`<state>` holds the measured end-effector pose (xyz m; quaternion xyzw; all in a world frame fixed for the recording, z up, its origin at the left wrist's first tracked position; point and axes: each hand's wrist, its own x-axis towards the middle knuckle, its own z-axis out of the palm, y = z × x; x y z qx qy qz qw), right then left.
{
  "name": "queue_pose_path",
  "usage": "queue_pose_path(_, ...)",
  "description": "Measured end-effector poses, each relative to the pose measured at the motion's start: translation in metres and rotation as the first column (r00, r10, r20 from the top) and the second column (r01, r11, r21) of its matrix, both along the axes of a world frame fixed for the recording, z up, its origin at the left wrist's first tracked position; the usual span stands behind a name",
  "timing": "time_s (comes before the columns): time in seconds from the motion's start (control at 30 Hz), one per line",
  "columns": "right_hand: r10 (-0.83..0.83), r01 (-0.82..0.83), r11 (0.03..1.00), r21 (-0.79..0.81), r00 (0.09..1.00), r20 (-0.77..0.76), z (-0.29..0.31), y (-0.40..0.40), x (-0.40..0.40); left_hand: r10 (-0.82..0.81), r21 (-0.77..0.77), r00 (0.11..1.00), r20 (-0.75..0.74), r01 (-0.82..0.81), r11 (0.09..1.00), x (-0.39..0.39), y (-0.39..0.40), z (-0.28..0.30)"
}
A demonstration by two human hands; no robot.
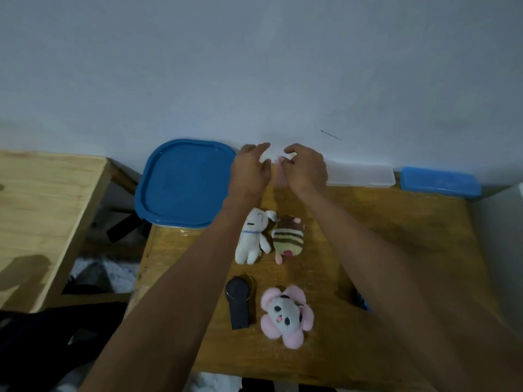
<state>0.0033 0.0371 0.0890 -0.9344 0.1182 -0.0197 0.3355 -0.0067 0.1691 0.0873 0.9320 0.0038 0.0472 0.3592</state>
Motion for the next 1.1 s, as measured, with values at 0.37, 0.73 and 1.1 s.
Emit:
queue_pose_path(0.37, 0.132, -0.118, 0.978, 0.174, 0.988, -0.074, 0.001, 0.120, -0.048, 0.279, 0.226, 0.957, -0.081, -0.255, 0.940, -0.033, 0.184, 0.012)
queue_pose_path(0.73, 0.044, -0.043, 0.999, 0.010, 0.993, -0.106, -0.023, 0.145, -0.061, 0.230, 0.087, 0.948, -0.222, -0.215, 0.973, -0.050, 0.221, -0.010)
queue_pose_path(1.1, 0.027, -0.027, 1.000, 0.004, 0.996, -0.087, -0.011, 0.147, -0.061, 0.253, 0.124, 0.950, -0.185, -0.233, 0.965, -0.056, 0.214, -0.001)
